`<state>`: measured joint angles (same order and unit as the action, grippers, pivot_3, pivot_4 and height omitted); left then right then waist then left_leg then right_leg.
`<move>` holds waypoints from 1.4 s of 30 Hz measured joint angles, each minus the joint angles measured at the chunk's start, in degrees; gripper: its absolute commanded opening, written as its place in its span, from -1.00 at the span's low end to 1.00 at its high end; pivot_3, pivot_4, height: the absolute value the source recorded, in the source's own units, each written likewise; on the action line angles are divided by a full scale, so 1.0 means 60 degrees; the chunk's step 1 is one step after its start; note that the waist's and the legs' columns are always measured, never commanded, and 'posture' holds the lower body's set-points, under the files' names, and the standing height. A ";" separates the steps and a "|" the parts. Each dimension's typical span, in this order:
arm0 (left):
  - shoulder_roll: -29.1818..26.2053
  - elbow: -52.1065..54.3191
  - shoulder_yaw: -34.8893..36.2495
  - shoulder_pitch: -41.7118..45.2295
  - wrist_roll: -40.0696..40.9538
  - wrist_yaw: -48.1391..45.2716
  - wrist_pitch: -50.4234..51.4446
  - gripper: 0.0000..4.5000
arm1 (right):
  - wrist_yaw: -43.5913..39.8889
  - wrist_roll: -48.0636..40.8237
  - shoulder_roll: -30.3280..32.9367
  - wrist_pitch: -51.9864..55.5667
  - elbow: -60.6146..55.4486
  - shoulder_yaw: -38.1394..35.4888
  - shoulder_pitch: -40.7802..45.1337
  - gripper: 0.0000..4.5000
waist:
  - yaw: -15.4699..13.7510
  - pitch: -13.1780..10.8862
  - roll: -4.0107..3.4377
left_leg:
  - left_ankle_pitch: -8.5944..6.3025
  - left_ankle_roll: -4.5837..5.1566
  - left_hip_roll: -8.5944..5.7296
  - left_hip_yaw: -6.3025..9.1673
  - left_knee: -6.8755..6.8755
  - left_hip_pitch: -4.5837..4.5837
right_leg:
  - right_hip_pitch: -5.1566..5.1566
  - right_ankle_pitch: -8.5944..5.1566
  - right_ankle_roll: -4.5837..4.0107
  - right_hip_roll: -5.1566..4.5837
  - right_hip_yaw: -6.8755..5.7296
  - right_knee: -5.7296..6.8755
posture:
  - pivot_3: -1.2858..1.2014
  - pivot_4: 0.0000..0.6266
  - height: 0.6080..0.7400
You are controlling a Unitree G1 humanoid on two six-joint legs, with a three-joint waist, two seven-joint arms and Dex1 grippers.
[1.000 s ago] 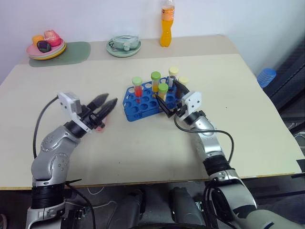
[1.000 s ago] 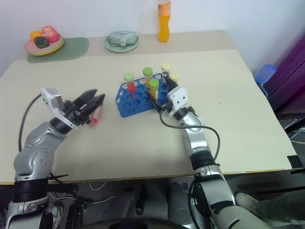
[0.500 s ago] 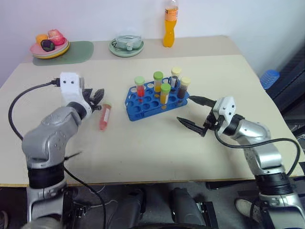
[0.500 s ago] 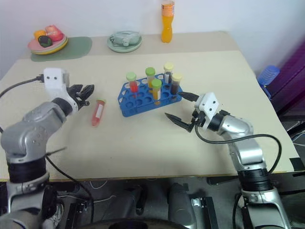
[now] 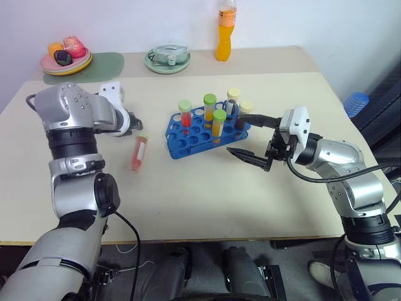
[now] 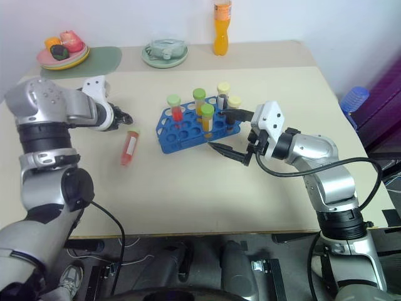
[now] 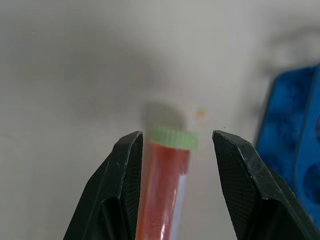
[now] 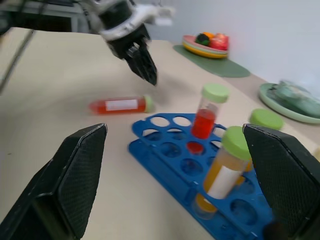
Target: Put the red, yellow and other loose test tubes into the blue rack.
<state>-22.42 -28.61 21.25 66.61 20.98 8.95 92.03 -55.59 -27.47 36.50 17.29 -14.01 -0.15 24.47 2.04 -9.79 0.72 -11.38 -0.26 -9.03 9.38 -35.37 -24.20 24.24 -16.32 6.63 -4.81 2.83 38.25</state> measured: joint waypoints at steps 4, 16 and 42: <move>0.0191 -0.0714 -0.0024 0.0139 -0.0361 0.0111 0.0000 0.00 | -0.0365 -0.0357 0.0339 0.0276 -0.0349 -0.0104 -0.0278 0.98 | -0.0003 0.0000 0.0002 | 0.0000 0.0000 0.0000 0.0000 -0.0003 -0.0013 | 0.0009 0.0001 0.0002 -0.0001 0.0000 -0.0001 | 0.03 -0.52 1.00; 0.0496 -0.1606 -0.0079 0.0214 -0.1362 0.0132 -0.0026 0.00 | -0.0648 -0.0540 0.0878 0.0818 -0.0629 -0.0150 -0.0652 0.98 | 0.0014 0.0000 0.0002 | -0.0003 0.0004 0.0000 -0.0001 -0.0047 -0.0033 | 0.0013 0.0009 0.0016 0.0001 0.0000 0.0010 | 0.03 -0.52 1.00; -0.0668 0.6235 0.0551 -0.5550 0.2006 -0.6262 -0.3265 -0.64 | -0.0006 -0.0521 0.0633 0.0903 -0.0922 -0.0314 -0.1425 1.00 | -0.0092 0.0000 0.0008 | -0.0038 0.0011 0.0044 -0.0059 -0.0115 -0.0034 | 0.0029 0.0024 -0.0013 0.0009 -0.0002 0.0058 | 0.03 -0.52 1.00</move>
<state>-26.43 8.80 24.55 33.31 33.02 -28.62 72.44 -55.63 -30.59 40.29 22.71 -19.55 -2.04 15.92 1.50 -9.79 0.77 -11.61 -0.19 -8.76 9.03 -36.06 -24.40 24.42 -16.17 6.56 -4.75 2.81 38.60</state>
